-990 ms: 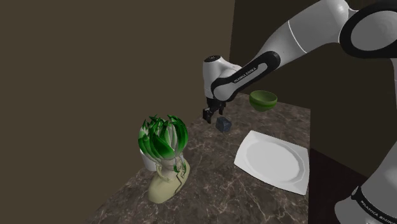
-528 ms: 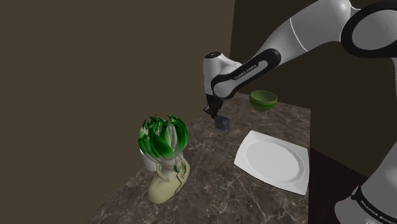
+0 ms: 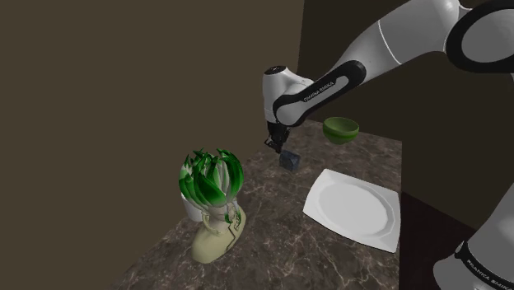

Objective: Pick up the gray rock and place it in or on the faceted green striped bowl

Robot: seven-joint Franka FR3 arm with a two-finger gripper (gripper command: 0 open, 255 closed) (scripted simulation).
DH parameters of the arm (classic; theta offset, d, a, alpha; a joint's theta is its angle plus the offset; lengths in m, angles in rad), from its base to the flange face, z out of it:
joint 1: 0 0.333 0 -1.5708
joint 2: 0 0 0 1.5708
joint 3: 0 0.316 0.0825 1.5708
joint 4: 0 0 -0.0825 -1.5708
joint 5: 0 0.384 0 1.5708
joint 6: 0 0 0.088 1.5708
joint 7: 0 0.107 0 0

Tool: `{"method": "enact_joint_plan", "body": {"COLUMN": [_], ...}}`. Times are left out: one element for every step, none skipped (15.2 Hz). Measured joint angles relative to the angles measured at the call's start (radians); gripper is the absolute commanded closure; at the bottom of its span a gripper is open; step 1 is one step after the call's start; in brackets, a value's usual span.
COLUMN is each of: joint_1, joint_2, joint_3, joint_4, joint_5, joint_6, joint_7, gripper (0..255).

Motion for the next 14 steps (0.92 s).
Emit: {"method": "enact_joint_plan", "body": {"joint_1": [0.000,0.000,-0.021,-0.052,-0.092,-0.136,-0.161,-0.172,-0.177,-0.180,-0.180,-0.178,-0.179,-0.178], "joint_2": [0.000,0.000,-0.019,-0.043,-0.072,-0.103,-0.122,-0.128,-0.124,-0.121,-0.112,-0.101,-0.093,-0.080], "joint_3": [0.000,0.000,0.008,0.022,0.038,0.057,0.066,0.071,0.072,0.072,0.071,0.070,0.068,0.066], "joint_4": [0.000,0.000,-0.031,-0.072,-0.120,-0.172,-0.204,-0.223,-0.231,-0.240,-0.239,-0.239,-0.242,-0.240], "joint_5": [0.000,0.000,0.020,0.053,0.097,0.150,0.181,0.196,0.201,0.203,0.202,0.199,0.197,0.193], "joint_6": [0.000,0.000,0.022,0.054,0.089,0.124,0.145,0.161,0.175,0.188,0.197,0.208,0.218,0.230], "joint_7": [0.000,0.000,-0.026,-0.071,-0.132,-0.202,-0.245,-0.265,-0.275,-0.279,-0.281,-0.278,-0.279,-0.276], "gripper": [0,0,0,0,0,0,0,0,0,0,0,0,0,0]}}
